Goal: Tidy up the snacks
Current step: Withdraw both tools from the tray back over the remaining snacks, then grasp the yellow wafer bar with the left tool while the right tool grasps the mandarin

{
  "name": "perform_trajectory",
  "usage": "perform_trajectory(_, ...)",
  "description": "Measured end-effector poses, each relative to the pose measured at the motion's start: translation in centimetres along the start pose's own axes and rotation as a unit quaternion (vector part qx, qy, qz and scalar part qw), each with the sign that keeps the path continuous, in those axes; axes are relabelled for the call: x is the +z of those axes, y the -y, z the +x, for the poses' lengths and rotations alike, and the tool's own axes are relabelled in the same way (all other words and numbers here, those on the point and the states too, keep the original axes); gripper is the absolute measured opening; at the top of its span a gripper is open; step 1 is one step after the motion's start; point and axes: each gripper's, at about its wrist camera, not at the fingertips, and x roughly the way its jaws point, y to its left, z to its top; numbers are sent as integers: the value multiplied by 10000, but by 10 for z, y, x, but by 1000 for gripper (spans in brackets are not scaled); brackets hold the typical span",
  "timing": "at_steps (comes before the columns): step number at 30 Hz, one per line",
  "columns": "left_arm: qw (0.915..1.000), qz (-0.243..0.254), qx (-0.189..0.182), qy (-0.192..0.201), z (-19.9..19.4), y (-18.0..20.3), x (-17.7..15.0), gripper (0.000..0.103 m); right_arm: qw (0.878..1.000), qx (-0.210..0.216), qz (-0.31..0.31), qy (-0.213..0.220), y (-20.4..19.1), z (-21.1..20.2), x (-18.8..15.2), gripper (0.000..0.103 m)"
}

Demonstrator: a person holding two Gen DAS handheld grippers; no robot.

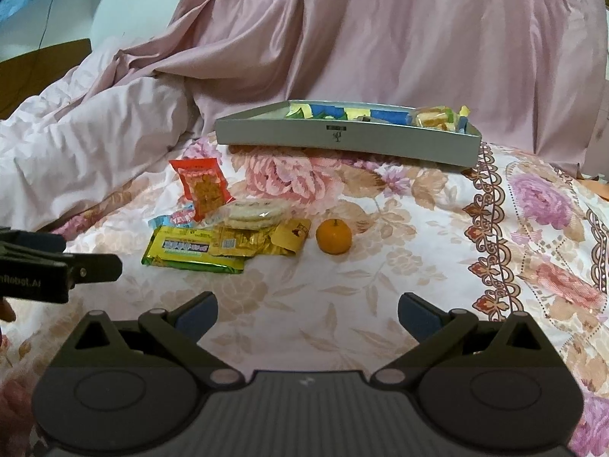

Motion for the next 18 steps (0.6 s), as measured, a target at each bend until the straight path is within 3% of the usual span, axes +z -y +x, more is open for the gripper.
perform_trajectory(13,9995,-98,-168,-232,38,-13,10,102,9995,-103,-201,-198,4,23,3,103)
perform_trajectory(18,9992,57,-290,-276,54,-18,15,102,9984,143,-388,-396,0,45,9,103)
